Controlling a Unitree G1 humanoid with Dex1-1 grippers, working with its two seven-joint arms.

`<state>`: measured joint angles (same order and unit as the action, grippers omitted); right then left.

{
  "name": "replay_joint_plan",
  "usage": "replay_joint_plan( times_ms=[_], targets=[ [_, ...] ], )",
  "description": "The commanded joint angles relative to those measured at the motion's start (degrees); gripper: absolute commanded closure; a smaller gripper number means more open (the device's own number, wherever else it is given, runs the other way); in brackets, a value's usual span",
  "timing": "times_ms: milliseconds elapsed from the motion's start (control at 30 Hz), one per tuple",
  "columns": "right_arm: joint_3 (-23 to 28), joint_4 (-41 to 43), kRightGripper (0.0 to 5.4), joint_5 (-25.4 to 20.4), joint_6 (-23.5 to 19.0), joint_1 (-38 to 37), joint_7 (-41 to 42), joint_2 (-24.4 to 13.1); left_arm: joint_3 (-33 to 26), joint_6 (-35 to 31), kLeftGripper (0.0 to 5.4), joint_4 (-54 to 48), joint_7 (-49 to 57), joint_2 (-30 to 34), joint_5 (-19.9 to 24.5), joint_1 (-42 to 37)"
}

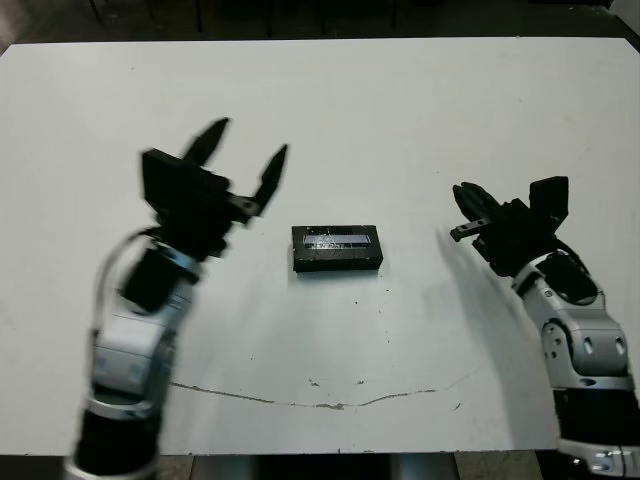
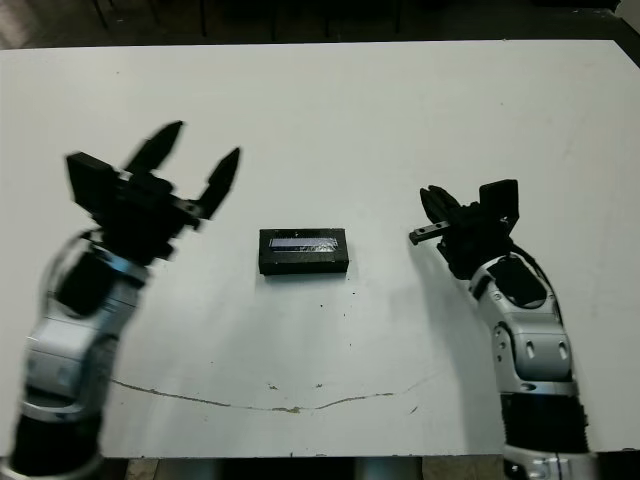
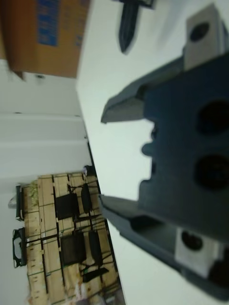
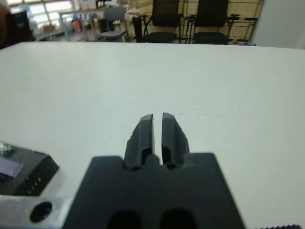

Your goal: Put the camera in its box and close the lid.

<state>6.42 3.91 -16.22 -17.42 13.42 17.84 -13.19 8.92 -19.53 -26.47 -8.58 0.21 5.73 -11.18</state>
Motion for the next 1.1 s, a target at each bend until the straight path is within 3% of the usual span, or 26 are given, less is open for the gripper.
replay_joint_plan(
  times_ms=[33,167,267,500,833,1100],
  targets=[
    [1.2,2.2,5.4,-0.4,0.4,-2.1,-2.7,2.0,4.1,-4.1,2.8,0.3,2.6,-3.3,-0.4,2.0],
    [2.3,5.1,5.4,-0.6,0.3,-2.8,-6.2,4.2,8.8,-10.0,3.53,0.4,3.6,-5.5,-0.3,2.6],
    [2.9,7.3,5.4,-1.0,-2.0,-2.8,-8.7,4.9,11.1,-12.5,4.09,1.1,3.3,-5.2,-0.5,2.7],
    [3.5,8.7,5.4,-2.0,-2.2,-2.7,-8.2,4.0,11.2,-23.8,5.39,3.2,5.2,-6.2,0.0,2.4],
    [4.3,9.5,5.4,-3.6,-2.5,-1.8,-7.8,3.8,5.2,-38.8,5.39,8.1,7.6,-8.2,1.4,-0.6],
    [3.9,10.3,5.4,-4.5,-3.0,-2.1,-6.6,3.3,4.9,-39.2,5.39,12.4,6.5,-5.7,1.3,-1.3]
  ],
)
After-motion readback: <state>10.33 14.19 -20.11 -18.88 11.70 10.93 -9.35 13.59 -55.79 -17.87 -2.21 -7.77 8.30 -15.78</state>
